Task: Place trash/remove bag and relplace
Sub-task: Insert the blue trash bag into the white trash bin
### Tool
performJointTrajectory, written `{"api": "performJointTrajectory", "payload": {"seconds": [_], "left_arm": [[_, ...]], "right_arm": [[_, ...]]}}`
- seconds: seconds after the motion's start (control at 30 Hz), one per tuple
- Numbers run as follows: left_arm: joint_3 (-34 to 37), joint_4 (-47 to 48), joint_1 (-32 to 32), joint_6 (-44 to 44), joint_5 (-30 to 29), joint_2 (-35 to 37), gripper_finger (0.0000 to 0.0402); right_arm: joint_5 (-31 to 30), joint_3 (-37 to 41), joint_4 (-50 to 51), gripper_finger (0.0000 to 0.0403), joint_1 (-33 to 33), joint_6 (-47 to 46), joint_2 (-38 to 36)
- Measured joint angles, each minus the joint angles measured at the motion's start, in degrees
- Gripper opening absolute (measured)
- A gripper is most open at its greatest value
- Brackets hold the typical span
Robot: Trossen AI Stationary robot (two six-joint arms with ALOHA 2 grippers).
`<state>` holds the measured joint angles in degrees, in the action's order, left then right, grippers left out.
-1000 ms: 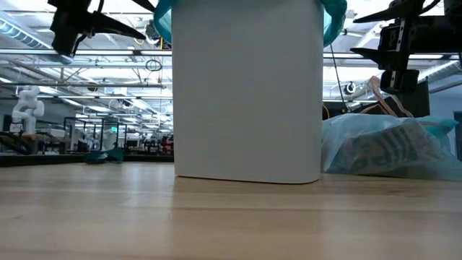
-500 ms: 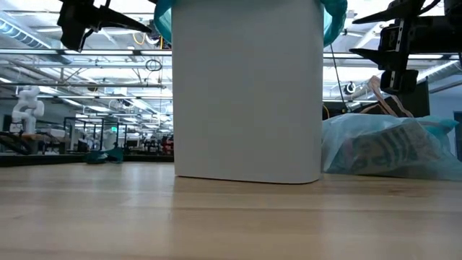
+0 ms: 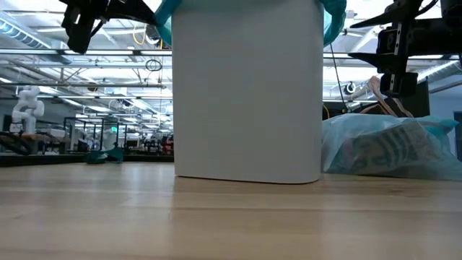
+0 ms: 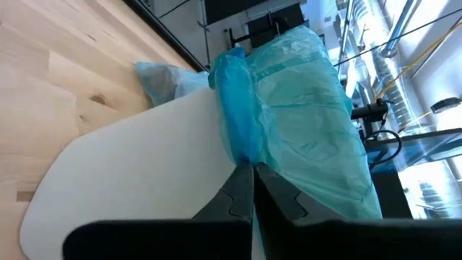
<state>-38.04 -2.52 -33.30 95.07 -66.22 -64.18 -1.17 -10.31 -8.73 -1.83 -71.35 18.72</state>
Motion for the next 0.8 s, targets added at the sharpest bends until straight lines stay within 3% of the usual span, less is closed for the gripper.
{"api": "performJointTrajectory", "payload": {"seconds": [0.5,0.8], "left_arm": [[-0.02,0.04,1.15,-1.3,1.54,0.0,0.0001],[-0.02,-0.01,3.15,-2.51,4.85,-0.02,0.0]], "right_arm": [[2.75,0.0,-0.67,0.0199,0.0,-1.11,2.36],[3.05,-0.04,-14.63,0.0199,-0.48,-1.69,12.78]]}}
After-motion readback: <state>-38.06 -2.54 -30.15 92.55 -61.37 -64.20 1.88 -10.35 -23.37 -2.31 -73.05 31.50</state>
